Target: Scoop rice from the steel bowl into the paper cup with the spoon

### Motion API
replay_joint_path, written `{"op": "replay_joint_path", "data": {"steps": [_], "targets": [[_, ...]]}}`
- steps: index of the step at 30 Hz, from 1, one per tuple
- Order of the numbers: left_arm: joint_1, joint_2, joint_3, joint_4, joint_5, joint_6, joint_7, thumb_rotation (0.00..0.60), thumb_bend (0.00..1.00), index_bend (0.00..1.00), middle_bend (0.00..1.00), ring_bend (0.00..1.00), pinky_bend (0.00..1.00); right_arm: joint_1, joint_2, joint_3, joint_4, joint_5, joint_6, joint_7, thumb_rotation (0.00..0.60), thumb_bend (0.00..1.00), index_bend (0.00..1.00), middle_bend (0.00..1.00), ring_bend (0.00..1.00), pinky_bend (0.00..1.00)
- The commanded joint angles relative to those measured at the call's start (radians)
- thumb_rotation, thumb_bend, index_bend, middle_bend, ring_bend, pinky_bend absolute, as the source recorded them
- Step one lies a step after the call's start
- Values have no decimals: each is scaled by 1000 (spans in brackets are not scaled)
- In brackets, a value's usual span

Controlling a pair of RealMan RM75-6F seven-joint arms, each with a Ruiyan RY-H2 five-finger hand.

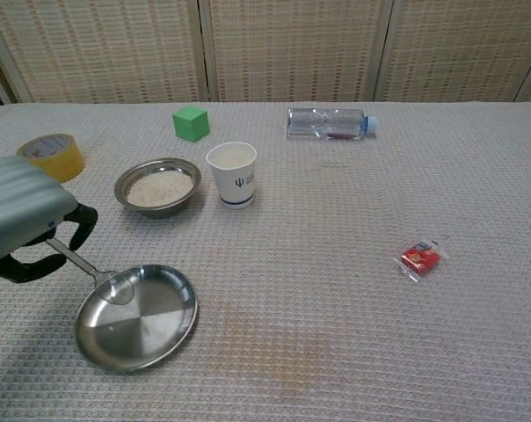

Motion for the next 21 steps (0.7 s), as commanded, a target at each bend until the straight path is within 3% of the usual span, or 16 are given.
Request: {"op": "replay_joint_path", "data": {"steps": [1, 8, 17, 19, 21], "targets": [[9, -29, -10, -4, -12, -32, -13, 600, 458, 886, 1000, 1000, 1000, -3, 1, -2, 1, -4, 6, 3, 600, 152, 0, 0, 0, 0], [2, -56, -34, -52, -73, -95, -9, 600, 458, 885, 1000, 1000, 1000, 5, 5, -1, 7, -1, -5, 20, 600, 152, 0, 0, 0, 0], [-5, -139, -60, 59, -58, -122, -27, 600, 458, 856, 1000, 1000, 1000, 3, 10, -6, 12, -16, 7, 34, 600, 152, 0, 0, 0, 0], [-5, -146, -65, 72, -66, -131, -32, 600, 458, 793, 1000, 1000, 1000, 3, 9, -5, 13, -14, 6, 34, 600, 151, 0, 0, 0, 0], [-5, -146, -69, 71, -79, -141, -36, 600, 457, 635, 1000, 1000, 1000, 3, 8, -4, 12, -10, 6, 34, 600, 151, 0, 0, 0, 0]]}}
